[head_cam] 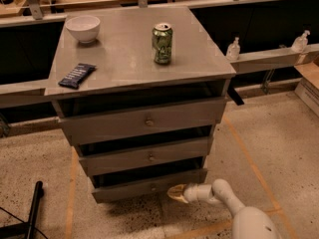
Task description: Close bottom drawer
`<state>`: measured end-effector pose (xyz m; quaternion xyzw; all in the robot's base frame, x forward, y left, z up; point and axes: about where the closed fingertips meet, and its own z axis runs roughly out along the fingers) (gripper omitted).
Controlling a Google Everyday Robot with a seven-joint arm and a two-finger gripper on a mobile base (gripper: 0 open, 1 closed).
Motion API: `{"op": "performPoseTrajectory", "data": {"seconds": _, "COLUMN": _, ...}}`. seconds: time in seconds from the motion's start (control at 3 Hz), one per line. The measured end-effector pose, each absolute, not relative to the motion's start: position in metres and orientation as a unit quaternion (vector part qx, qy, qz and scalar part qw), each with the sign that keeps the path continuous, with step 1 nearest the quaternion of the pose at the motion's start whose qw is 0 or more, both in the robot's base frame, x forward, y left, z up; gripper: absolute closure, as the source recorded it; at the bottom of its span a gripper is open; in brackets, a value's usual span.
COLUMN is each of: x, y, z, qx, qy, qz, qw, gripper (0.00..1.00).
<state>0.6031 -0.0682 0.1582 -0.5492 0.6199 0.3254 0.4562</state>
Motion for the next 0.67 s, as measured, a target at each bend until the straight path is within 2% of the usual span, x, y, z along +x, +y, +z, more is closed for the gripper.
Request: {"op": "performPoseTrajectory", "data": {"seconds": 0.67, "x": 0.637, "y": -0.059, "z": 0.150, "qx": -0.537, "qy": 0.622, "qz": 0.305, "qw": 0.482, "gripper": 1.00}}
